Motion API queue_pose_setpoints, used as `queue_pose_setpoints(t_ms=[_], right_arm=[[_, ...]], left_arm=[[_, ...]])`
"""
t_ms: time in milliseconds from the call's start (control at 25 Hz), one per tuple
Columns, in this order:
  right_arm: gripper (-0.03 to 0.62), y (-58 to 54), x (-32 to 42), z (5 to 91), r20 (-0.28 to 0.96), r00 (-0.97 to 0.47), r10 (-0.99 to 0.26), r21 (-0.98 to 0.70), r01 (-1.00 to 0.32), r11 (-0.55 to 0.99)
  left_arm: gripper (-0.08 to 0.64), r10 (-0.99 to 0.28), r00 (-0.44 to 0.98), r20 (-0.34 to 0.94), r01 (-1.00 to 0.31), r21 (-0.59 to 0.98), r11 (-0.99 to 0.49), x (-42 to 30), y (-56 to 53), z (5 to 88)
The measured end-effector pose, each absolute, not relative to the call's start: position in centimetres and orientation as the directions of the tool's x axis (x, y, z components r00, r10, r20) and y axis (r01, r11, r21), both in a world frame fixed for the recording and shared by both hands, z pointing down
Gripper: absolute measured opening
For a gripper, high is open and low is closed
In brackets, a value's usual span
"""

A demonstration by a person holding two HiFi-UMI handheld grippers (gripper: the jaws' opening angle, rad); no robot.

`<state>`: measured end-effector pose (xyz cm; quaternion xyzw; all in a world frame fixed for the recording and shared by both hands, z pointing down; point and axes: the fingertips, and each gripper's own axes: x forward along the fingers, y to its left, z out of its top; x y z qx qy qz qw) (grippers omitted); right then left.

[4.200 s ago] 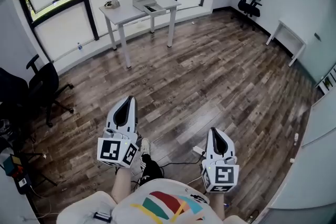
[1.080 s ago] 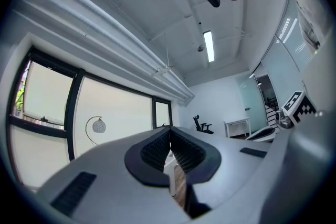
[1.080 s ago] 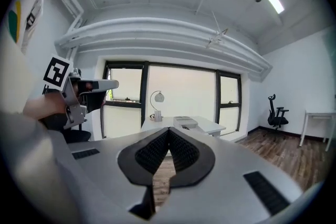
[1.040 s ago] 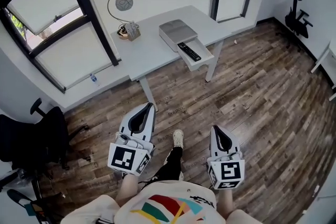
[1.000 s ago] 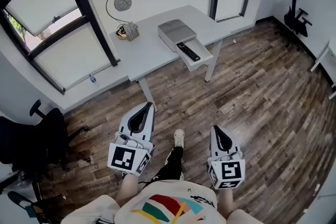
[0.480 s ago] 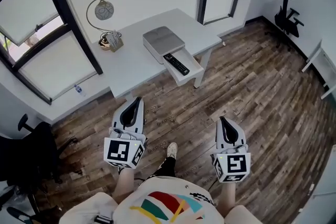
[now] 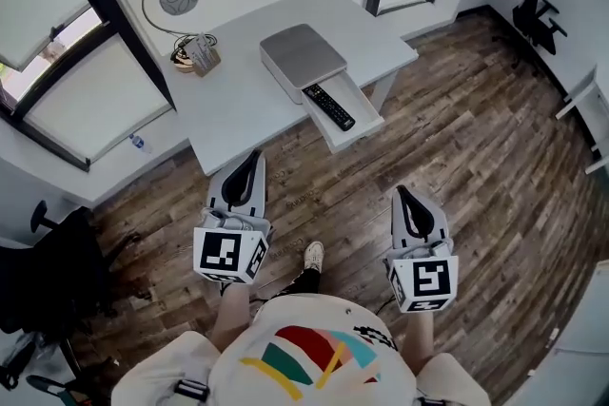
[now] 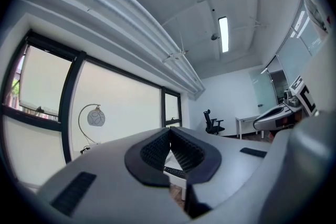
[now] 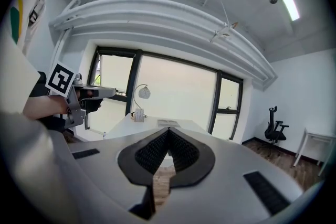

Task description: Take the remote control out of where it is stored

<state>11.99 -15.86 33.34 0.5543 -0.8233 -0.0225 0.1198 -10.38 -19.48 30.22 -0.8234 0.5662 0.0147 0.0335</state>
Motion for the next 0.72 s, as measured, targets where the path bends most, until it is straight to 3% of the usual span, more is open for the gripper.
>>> queue_pose_setpoints(t_ms=[720], right_arm=[[0.000, -28.3, 7.3, 35.0, 0.235, -0.426, -0.874, 0.138, -0.875, 0.464]], left_arm=[[0.009, -0.928, 0.371, -0.002, -0.928, 0.013, -0.371, -11.5, -31.8, 32.2]])
